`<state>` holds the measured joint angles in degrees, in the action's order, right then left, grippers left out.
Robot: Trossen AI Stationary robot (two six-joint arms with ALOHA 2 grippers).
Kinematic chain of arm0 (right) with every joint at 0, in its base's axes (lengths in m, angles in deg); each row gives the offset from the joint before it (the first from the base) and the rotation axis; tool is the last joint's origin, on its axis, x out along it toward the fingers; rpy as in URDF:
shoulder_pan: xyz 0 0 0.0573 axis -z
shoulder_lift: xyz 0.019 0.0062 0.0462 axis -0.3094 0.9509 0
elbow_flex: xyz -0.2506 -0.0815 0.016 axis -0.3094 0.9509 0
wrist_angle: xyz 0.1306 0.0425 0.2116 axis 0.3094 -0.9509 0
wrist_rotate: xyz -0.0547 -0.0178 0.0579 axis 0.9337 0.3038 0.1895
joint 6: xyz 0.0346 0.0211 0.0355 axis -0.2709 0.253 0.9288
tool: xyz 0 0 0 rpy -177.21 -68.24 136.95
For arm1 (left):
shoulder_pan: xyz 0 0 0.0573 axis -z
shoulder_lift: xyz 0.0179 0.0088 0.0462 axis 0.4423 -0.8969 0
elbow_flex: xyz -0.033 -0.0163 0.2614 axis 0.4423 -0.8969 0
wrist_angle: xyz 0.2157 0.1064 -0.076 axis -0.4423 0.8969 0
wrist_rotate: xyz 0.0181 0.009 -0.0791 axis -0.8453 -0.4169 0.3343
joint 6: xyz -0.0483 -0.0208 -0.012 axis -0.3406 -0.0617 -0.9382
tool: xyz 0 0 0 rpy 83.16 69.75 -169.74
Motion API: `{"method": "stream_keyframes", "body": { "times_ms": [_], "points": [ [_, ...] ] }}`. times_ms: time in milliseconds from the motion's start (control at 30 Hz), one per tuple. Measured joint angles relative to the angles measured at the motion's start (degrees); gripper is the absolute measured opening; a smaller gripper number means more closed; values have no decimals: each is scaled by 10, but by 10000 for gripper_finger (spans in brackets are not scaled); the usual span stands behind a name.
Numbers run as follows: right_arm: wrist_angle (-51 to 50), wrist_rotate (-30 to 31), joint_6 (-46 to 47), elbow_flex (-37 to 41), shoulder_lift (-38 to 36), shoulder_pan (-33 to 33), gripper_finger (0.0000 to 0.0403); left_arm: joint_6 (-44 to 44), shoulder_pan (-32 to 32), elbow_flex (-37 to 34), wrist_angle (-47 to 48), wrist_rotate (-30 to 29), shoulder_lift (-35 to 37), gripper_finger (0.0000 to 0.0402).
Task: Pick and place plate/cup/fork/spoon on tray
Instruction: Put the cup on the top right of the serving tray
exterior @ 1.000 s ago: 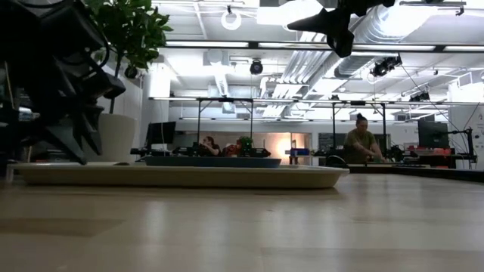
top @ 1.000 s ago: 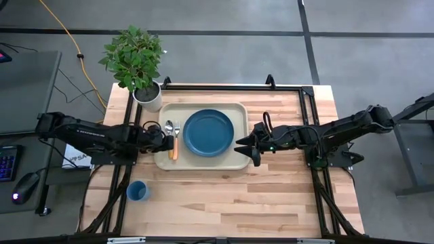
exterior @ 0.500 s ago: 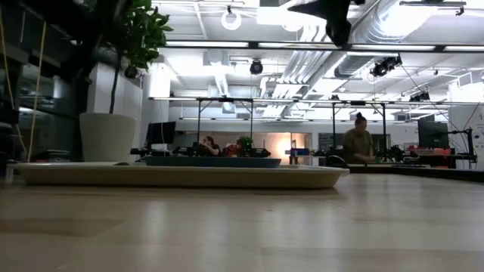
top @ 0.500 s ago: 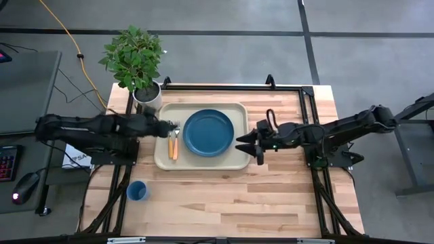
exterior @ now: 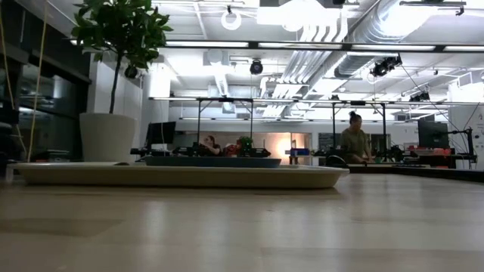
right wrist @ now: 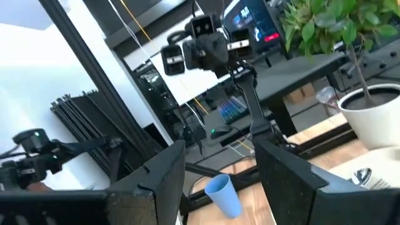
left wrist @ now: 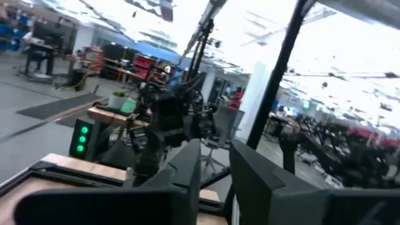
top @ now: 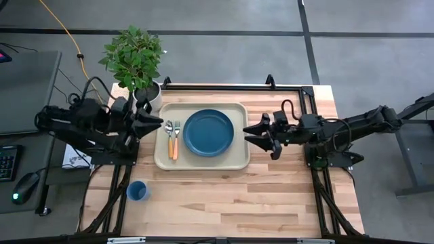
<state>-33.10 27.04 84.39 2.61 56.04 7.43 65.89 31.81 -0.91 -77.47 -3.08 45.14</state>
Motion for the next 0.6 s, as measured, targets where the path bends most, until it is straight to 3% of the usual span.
{"method": "stream_keyframes", "body": {
  "times_ms": [200, 433, 600],
  "points": [
    [1, 21, -45, 0, -23, 1, 186, 30, 24, -3, 44, -37, 18, 6],
    [1, 74, -120, 0, -64, 1, 177, 40, 23, -3, 59, -26, 9, 1],
    [-31, 80, -140, 0, -94, 8, 134, 41, 23, -3, 54, -26, -1, 0]
  ]
}}
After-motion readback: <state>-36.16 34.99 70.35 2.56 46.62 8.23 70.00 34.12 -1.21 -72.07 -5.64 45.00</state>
